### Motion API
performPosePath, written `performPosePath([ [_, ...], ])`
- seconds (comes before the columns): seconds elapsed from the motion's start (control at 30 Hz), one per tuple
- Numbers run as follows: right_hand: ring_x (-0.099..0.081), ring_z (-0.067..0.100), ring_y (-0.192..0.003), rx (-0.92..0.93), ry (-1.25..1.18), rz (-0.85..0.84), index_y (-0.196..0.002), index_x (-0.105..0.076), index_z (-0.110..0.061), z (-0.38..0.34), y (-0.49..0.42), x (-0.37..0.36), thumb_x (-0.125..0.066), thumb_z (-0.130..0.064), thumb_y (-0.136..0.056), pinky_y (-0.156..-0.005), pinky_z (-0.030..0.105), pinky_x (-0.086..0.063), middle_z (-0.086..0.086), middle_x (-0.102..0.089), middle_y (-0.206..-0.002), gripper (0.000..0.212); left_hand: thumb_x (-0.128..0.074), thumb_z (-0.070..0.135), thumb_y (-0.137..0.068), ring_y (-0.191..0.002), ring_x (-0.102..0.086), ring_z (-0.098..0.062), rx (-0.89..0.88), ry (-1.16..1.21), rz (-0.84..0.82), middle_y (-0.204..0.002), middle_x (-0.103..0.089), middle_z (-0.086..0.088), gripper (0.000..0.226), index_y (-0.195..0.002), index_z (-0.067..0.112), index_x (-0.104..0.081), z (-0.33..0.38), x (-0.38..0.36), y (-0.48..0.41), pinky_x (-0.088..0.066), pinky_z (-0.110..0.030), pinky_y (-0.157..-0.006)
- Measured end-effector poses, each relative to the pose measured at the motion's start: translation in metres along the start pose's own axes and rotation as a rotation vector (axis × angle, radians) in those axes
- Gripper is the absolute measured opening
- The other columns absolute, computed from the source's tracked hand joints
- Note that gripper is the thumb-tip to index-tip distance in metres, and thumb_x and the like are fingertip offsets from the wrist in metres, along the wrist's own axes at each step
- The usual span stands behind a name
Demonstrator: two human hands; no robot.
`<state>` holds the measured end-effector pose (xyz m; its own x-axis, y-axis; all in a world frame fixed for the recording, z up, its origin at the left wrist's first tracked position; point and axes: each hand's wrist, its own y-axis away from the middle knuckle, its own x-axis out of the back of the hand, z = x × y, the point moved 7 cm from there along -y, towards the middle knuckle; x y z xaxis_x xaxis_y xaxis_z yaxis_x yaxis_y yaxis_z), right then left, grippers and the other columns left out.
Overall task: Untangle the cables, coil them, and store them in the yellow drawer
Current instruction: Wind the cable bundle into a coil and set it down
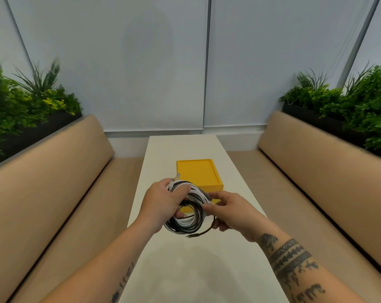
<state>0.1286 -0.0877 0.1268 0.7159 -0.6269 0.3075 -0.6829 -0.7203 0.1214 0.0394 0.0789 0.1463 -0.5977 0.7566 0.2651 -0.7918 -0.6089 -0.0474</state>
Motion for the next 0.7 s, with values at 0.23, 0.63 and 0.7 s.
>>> performPosePath([
  [0.23, -0.06, 0.012, -0.056, 0.077, -0.011, 0.259, -0.116, -0.074, -0.026, 0.003, -0.002, 0.022, -0.072, -0.022, -0.09, -0.056, 0.026, -0.05, -0.005, -0.067, -0.06, 0.027, -0.073, 0.034, -0.084, -0.045, -0.066, -0.025, -0.036, 0.013, 0.066, -0.068, -0.067, 0.001, 0.01, -0.079, 0.03, -0.066, 0.001, -0.005, 0.001, -0.061, -0.056, -0.063],
  [0.63, -0.07, 0.017, -0.09, 0.728, 0.354, 0.965, -0.12, -0.073, -0.013, -0.045, 0.023, 0.024, -0.07, -0.006, -0.088, -0.081, 0.032, -0.057, -0.001, -0.074, -0.101, 0.032, -0.071, 0.035, -0.084, -0.051, -0.07, -0.026, 0.02, 0.063, 0.156, -0.07, -0.07, -0.014, 0.028, -0.082, 0.008, -0.062, -0.002, -0.033, 0.014, -0.053, -0.037, -0.054],
  [0.7, -0.07, 0.019, -0.089, 0.803, 0.388, 1.003, -0.121, -0.072, -0.01, -0.043, 0.024, 0.02, -0.071, 0.004, -0.084, -0.08, 0.028, -0.057, 0.0, -0.073, -0.101, 0.04, -0.068, 0.035, -0.086, -0.049, -0.069, -0.027, 0.062, 0.074, 0.163, -0.063, -0.069, -0.017, 0.028, -0.082, 0.009, -0.061, -0.005, -0.036, 0.014, -0.048, -0.032, -0.054],
])
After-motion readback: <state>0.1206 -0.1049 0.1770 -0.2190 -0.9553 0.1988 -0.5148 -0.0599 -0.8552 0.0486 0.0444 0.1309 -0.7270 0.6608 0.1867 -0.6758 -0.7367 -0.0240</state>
